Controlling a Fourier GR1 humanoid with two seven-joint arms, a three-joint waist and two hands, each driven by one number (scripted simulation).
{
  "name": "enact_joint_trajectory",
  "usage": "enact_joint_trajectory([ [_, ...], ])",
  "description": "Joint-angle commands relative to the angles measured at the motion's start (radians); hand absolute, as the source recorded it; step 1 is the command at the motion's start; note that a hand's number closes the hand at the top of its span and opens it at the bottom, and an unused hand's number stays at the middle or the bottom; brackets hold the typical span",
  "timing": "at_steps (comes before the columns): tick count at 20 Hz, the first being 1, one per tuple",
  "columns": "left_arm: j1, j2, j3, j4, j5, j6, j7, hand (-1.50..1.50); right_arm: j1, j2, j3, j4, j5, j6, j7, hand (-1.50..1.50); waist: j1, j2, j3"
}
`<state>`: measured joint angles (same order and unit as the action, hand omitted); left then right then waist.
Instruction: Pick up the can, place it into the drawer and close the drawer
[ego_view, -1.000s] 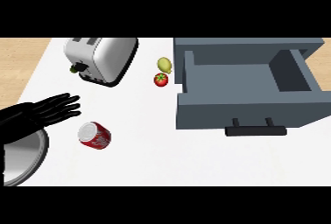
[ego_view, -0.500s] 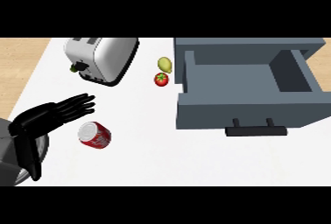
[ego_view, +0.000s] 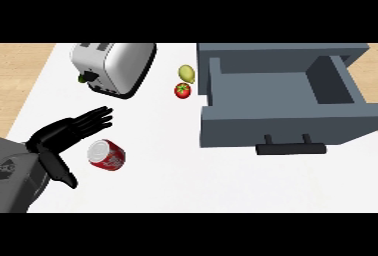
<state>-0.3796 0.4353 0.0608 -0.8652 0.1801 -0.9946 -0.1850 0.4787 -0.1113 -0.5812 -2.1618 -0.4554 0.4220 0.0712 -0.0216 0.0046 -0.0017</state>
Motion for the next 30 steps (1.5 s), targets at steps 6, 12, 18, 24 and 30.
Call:
enact_joint_trajectory([
  [6, -0.022, -0.033, -0.069, 0.183, -0.224, 0.025, -0.322, -1.5, -0.077, -0.07, -0.042, 0.021, -0.064, -0.004, 0.071, -1.5, -0.005, 0.005, -0.002],
  [12, -0.074, 0.029, -0.088, 0.341, -0.257, -0.008, -0.409, -1.5, -0.051, -0.029, -0.039, -0.017, -0.052, 0.008, 0.058, -1.5, -0.022, 0.009, -0.004],
  [18, -0.077, -0.017, -0.144, 0.377, -0.294, 0.035, -0.459, -1.5, -0.038, -0.017, -0.052, 0.001, -0.041, 0.024, 0.057, -1.5, -0.009, 0.004, -0.002],
  [24, -0.114, -0.064, -0.158, 0.454, -0.29, 0.064, -0.475, -1.5, -0.048, -0.012, -0.048, -0.013, -0.06, 0.014, 0.085, -1.5, -0.014, 0.006, -0.002],
  [30, -0.115, -0.081, -0.156, 0.487, -0.254, 0.025, -0.445, 1.5, 0.018, -0.005, -0.074, -0.066, -0.102, 0.054, 0.098, -1.5, -0.012, 0.001, -0.001],
])
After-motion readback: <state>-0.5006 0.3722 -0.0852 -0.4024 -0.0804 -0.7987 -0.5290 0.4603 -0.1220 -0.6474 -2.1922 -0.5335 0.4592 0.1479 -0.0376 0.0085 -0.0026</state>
